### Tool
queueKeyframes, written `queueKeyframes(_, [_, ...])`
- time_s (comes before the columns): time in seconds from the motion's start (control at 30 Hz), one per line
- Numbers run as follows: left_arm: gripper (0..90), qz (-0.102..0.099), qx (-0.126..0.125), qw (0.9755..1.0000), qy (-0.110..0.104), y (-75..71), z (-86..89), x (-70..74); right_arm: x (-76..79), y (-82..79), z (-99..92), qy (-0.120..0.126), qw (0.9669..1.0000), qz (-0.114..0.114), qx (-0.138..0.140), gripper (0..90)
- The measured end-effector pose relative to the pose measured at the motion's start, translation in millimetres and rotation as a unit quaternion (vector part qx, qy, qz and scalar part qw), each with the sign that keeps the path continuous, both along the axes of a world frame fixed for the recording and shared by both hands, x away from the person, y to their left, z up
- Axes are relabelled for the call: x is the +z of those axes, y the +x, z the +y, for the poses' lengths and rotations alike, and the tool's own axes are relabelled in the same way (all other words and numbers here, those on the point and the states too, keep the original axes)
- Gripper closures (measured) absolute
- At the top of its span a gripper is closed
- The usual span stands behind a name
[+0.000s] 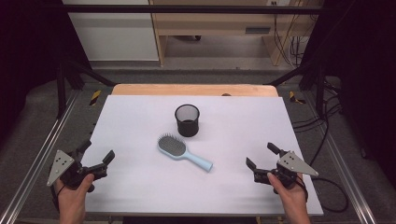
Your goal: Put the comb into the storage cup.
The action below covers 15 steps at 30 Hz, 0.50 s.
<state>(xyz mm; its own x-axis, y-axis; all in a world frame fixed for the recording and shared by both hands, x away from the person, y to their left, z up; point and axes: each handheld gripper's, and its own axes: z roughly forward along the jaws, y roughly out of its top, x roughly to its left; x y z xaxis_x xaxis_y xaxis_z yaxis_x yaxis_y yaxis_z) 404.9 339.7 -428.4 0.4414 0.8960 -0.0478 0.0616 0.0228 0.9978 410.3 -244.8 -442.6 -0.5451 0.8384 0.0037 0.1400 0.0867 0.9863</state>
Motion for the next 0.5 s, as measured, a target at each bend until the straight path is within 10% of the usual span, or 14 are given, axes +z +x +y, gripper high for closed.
queueKeyframes(0.5, [1.4,0.051,-0.020,0.9981,0.030,18.1,-31.3,-0.2,0.8,-2.4,-1.6,0.006,1.0000,0.002,-0.004,3.9])
